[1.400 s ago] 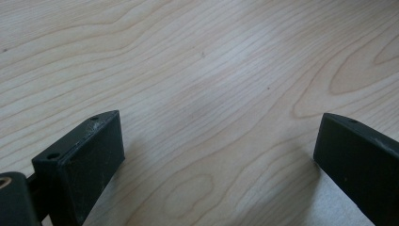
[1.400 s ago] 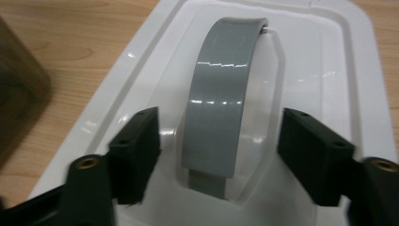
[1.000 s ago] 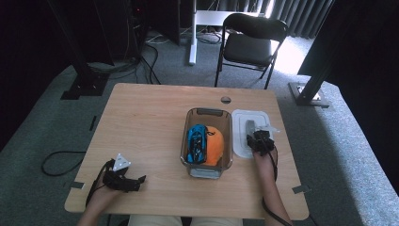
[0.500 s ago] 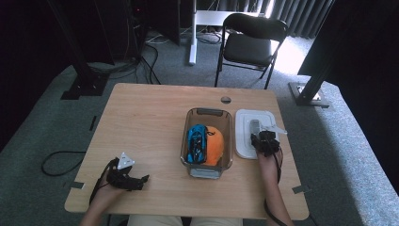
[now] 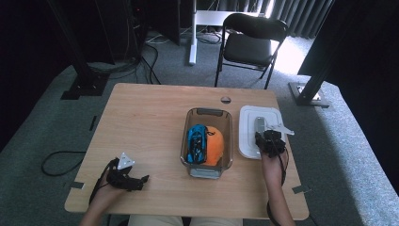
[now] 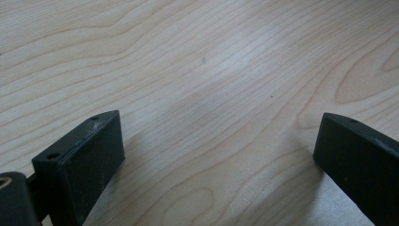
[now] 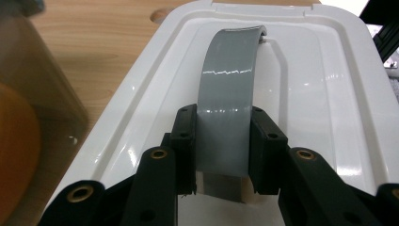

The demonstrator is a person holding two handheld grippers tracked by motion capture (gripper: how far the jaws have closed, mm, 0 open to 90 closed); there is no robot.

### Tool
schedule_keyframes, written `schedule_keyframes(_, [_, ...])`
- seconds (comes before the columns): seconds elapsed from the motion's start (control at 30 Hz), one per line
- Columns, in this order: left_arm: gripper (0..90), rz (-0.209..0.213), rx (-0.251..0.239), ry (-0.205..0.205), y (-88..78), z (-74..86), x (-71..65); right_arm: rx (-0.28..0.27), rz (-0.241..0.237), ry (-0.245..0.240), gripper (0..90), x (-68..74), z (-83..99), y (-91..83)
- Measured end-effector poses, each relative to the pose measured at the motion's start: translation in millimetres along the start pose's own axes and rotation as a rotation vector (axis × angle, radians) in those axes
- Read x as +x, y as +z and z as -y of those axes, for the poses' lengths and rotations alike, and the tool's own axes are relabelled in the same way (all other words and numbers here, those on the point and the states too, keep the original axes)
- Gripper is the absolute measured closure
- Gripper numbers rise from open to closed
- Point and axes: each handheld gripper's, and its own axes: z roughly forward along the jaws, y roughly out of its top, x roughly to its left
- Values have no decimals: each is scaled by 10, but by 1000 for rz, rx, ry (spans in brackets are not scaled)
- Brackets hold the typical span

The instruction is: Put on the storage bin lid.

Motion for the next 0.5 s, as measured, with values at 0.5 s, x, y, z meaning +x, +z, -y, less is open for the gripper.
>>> schedule_keyframes(0.5, [29, -4, -5, 0, 2, 3, 4, -94, -17, -48, 676, 273, -296, -445])
